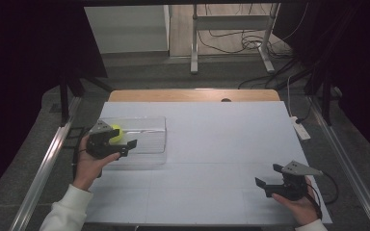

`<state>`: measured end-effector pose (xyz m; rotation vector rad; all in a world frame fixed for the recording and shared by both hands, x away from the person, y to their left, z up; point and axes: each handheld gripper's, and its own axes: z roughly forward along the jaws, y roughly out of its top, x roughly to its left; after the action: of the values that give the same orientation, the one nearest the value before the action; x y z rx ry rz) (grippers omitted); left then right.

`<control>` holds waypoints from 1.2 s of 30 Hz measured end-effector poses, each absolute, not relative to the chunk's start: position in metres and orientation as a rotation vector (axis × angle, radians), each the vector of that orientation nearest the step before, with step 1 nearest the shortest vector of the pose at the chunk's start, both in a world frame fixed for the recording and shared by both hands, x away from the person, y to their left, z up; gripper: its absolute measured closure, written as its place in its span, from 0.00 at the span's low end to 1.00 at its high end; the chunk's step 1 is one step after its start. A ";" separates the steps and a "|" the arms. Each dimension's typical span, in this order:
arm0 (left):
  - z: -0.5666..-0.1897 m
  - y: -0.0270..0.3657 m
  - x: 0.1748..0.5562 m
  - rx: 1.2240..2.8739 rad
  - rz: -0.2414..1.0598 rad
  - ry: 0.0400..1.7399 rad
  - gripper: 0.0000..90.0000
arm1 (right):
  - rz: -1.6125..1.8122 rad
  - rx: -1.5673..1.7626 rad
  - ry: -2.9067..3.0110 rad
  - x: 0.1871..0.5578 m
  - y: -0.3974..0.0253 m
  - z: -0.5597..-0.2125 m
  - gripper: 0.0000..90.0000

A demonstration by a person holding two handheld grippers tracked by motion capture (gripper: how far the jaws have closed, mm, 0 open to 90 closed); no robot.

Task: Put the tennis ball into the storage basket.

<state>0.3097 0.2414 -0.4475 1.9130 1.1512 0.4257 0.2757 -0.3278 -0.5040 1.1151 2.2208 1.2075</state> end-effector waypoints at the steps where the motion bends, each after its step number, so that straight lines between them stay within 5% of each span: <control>1: -0.448 0.241 0.308 1.914 0.424 1.148 0.17 | 1.207 1.115 2.220 0.276 -0.328 -0.504 0.10; 36: -0.492 0.234 0.268 1.951 0.386 1.133 0.17 | 1.209 1.109 2.221 0.276 -0.328 -0.504 0.10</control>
<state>0.2683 0.2339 -0.4924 1.9512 1.1335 0.3859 0.2756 -0.3280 -0.5036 1.1088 2.2210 1.2087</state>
